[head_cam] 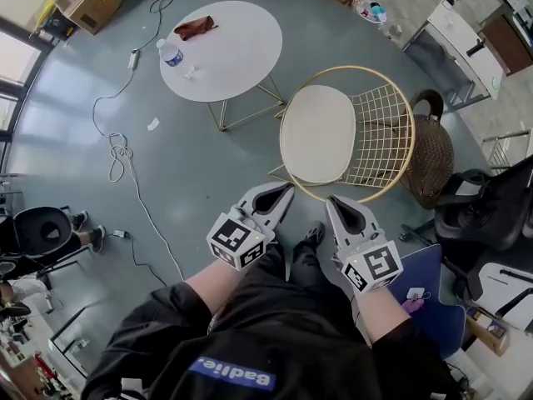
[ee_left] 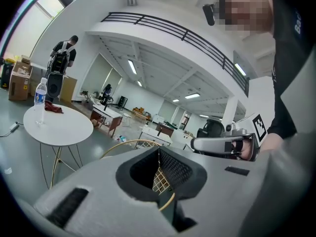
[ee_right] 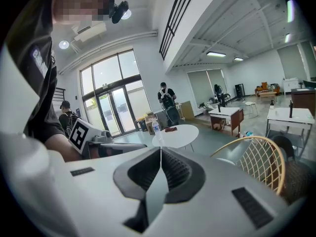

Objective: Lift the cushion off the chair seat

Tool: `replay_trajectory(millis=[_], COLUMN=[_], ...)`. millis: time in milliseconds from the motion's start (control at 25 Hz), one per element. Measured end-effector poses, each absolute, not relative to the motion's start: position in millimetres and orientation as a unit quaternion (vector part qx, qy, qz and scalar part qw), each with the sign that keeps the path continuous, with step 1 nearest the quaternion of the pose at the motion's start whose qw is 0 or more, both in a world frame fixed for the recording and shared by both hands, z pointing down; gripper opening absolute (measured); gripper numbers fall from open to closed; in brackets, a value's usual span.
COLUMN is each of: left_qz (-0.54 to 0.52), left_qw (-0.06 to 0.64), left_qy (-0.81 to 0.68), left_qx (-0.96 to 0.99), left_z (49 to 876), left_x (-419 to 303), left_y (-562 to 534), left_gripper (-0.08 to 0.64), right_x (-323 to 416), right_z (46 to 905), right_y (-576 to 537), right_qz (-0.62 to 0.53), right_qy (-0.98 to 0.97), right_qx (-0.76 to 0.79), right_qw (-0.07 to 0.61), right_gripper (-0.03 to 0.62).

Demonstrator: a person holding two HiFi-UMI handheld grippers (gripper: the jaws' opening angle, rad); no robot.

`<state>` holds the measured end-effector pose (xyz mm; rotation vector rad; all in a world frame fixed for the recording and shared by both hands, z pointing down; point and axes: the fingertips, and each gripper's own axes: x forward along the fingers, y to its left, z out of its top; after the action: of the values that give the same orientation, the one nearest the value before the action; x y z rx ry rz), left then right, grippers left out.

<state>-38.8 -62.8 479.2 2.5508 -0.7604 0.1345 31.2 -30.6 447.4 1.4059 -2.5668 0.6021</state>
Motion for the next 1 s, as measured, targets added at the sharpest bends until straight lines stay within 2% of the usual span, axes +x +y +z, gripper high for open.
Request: replay_trajectory(millis=[400,1000], left_qz=[0.074,0.114], left_qw=[0.258,0.315], left_qy=[-0.304,-0.344], left_qx=[0.914,0.877], left_z=[557,697], left_x=[-31,-34], left_y=[-103,-161], left_gripper=[0.02,0.117], right_x=[44,48], right_z=[494,565], right_y=[-62,-72], right_qz=[0.22,0.248], right_qy=[-0.859,-0.86], right_qx=[0.454,0.434], right_qw=[0.085,0.102], right_gripper=[0.029,0.029])
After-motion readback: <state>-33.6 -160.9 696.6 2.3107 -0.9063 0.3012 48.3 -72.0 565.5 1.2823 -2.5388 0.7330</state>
